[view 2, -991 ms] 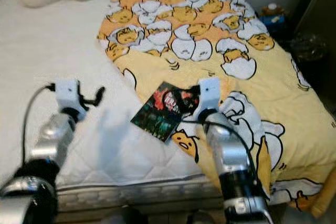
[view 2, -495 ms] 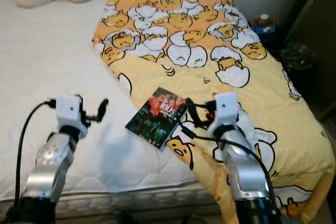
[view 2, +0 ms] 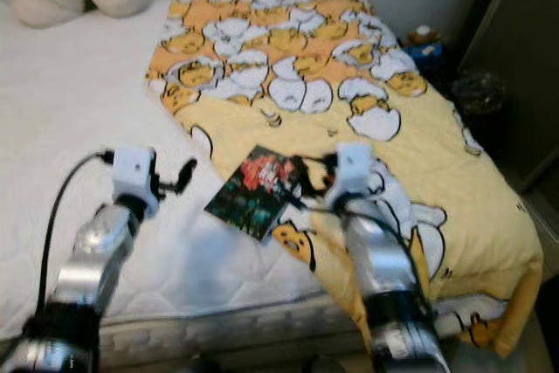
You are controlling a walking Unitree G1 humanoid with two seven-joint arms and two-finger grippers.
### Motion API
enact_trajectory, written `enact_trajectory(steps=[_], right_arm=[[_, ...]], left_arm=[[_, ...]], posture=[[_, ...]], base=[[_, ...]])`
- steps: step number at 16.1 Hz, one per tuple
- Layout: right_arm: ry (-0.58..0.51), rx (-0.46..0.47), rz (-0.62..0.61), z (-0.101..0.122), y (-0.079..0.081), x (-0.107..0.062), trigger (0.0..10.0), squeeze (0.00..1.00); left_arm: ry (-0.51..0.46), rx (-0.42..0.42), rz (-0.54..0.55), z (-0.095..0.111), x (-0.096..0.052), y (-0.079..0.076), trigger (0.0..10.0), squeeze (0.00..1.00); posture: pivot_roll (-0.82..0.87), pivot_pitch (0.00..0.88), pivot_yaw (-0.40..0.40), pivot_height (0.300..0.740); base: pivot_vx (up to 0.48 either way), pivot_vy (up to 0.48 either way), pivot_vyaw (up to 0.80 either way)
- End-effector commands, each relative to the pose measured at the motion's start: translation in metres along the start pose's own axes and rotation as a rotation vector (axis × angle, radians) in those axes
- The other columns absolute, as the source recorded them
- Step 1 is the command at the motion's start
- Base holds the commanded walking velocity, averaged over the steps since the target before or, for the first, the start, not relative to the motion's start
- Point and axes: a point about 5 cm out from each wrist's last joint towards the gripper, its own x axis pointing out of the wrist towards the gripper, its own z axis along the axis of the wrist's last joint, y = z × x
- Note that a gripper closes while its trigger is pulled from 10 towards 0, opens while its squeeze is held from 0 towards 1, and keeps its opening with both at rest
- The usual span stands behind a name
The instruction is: Clean up the room
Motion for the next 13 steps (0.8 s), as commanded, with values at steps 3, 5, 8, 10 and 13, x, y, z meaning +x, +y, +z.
enact_trajectory(steps=[3,5,8,10,13], right_arm=[[0.021,-0.049,-0.009,0.014,0.004,0.017,10.0,0.0],[-0.094,-0.05,0.04,0.032,0.005,0.01,10.0,0.0],[-0.171,-0.104,0.039,0.029,-0.001,-0.013,10.0,0.0],[-0.197,-0.062,0.053,0.023,-0.004,-0.035,10.0,0.0],[-0.127,-0.076,0.032,0.005,-0.008,-0.05,10.0,0.0]], left_arm=[[0.039,-0.043,-0.029,-0.004,-0.001,0.005,10.0,0.0],[0.019,-0.024,0.012,-0.005,-0.006,0.004,10.0,0.0],[-0.027,-0.075,0.02,-0.006,-0.022,-0.002,10.0,0.0],[-0.029,-0.041,0.033,-0.004,-0.033,-0.006,10.0,0.0],[-0.053,-0.093,0.134,-0.003,-0.041,-0.003,10.0,0.0]], posture=[[-0.05,0.022,0.092,0.74],[-0.05,0.013,0.077,0.74],[-0.06,0.014,0.064,0.74],[-0.06,0.017,0.056,0.74],[-0.05,0.017,0.06,0.74]], base=[[0.0,0.0,0.0],[0.0,0.0,0.0],[0.0,0.0,0.0],[0.0,0.0,0.0],[0.0,0.0,0.0]])
